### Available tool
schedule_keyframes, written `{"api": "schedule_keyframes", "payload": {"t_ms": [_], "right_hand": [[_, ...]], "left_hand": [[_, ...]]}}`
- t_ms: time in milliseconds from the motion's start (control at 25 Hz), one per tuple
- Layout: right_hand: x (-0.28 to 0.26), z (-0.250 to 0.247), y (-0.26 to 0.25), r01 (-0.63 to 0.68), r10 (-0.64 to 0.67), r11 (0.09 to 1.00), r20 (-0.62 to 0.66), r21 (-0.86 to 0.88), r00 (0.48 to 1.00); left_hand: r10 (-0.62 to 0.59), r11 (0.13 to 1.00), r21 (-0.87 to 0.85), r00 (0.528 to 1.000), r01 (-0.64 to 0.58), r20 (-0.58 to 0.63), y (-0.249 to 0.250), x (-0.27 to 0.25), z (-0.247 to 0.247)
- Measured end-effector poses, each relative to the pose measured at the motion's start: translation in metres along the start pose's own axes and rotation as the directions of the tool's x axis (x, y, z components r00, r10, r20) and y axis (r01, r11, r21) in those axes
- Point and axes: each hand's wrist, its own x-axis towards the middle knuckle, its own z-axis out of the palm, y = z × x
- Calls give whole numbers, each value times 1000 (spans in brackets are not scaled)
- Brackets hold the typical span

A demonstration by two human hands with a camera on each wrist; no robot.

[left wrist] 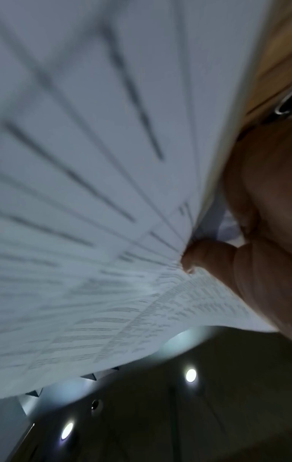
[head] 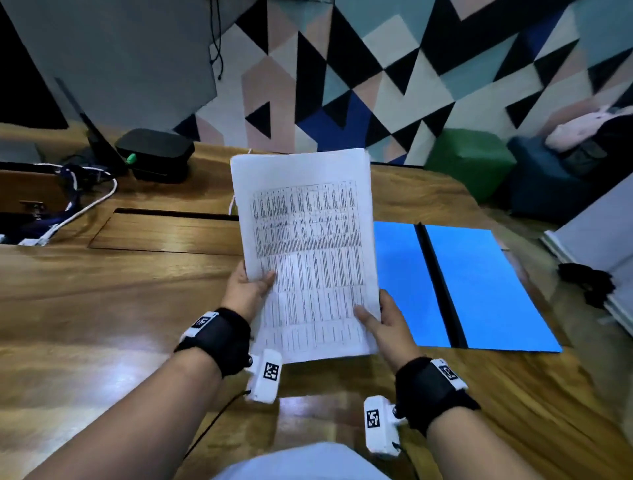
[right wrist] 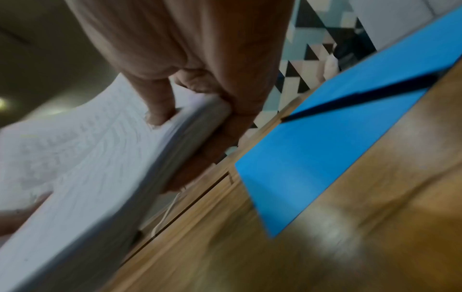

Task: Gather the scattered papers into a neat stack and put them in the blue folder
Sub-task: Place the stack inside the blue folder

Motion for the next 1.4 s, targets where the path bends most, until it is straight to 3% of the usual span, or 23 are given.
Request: {"api": "schedule_keyframes", "payload": {"t_ms": [80,160,200,240,280,320,360,440,520,600,760,920,1080,1240,1400], "right_hand": [[-3,-37,4,-36,37,999,-115,14,993],[-8,-81,10,-43,44,999,-282,10,958],[-11,-104,14,-46,40,999,-357,-6,933],[-15,-126,18,-53,41,998,-427,-17,903],[-20,-148,21,-62,47,998,-484,-16,874],[-24,-168,26,-70,55,998,-523,-8,851],[-28,-185,31,-72,62,997,-552,3,832],[-31,-208,35,-53,68,998,-593,42,803],[-33,-223,39,-37,86,995,-609,92,789],[-33,-232,45,-38,105,992,-609,122,786],[-32,-228,60,-57,183,970,-549,238,815],[-35,-209,93,-188,308,940,-475,284,825],[-35,-196,132,-400,357,916,-510,29,782],[-32,-196,131,-386,255,917,-596,-100,761],[-33,-199,130,-388,252,914,-589,-115,768]], "left_hand": [[-88,995,49,992,84,90,-12,5,33],[-152,945,312,975,94,165,-42,10,70],[-147,829,559,967,7,206,-58,10,86],[-127,614,772,944,-168,306,-77,9,100],[-147,369,856,887,-361,438,-98,7,112],[-212,169,837,810,-520,546,-116,3,121],[-285,35,788,750,-614,597,-130,-2,126],[-376,-66,749,712,-659,593,-146,-11,126],[-360,-48,770,730,-636,581,-151,-18,117],[-345,23,813,759,-582,553,-148,-24,100],[-206,95,897,873,-432,442,-135,-30,31],[-103,151,904,903,-400,417,-130,-36,-5],[-55,96,961,962,-260,266,-129,-43,9],[-45,22,1000,999,13,-12,-120,-46,17],[-88,189,974,990,123,-108,-119,-37,18]]}}
